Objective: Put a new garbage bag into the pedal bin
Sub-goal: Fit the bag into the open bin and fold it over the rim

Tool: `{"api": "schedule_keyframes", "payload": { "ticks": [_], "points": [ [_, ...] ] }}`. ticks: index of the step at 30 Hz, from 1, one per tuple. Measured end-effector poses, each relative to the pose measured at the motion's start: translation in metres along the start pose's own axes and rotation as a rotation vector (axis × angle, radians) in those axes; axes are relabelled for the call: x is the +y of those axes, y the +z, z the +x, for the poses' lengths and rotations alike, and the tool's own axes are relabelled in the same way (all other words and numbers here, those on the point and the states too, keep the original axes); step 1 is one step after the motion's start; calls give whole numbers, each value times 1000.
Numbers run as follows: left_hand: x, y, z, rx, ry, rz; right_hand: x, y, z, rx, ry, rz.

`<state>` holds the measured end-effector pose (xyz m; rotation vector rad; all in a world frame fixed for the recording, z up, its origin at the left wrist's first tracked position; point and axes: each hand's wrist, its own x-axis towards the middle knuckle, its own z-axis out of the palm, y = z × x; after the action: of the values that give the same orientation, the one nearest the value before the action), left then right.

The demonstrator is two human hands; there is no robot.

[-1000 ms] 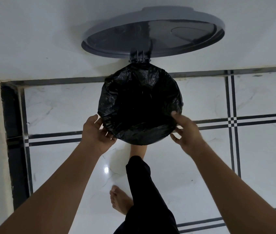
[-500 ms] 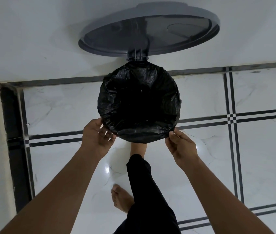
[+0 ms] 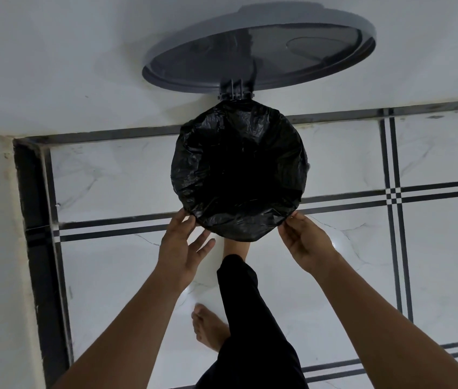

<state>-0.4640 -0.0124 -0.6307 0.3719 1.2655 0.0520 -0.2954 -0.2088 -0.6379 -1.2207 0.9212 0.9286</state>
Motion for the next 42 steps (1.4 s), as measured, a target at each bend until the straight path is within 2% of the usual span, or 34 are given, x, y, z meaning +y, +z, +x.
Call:
{"api": "schedule_keyframes", "payload": {
  "ticks": [7,12,18,21,24,28,30,36,39,42],
  "points": [
    [-18,4,-8,-114,-41,108,-2,2,-2,0,13,78],
    [-22,11,-3,36,85,211,1,-8,-3,-110,7,85],
    [-17,5,2,169,245,461,-2,0,-2,-29,36,-78],
    [-9,11,9,223,184,375,-3,5,0,28,47,-70],
    [0,17,14,270,55,143,-9,8,-2,44,72,48],
    [15,7,21,144,-56,-205,-23,12,-5,28,51,80],
    [22,3,26,102,-55,-147,-28,14,-5,36,41,54],
    [32,10,36,219,-72,-75,-41,12,1,47,-42,-15],
    [35,8,42,224,-47,-42,-49,13,1,-8,-72,-176],
    [36,3,45,235,15,-35,-56,14,5,34,-56,-197]
  ]
}}
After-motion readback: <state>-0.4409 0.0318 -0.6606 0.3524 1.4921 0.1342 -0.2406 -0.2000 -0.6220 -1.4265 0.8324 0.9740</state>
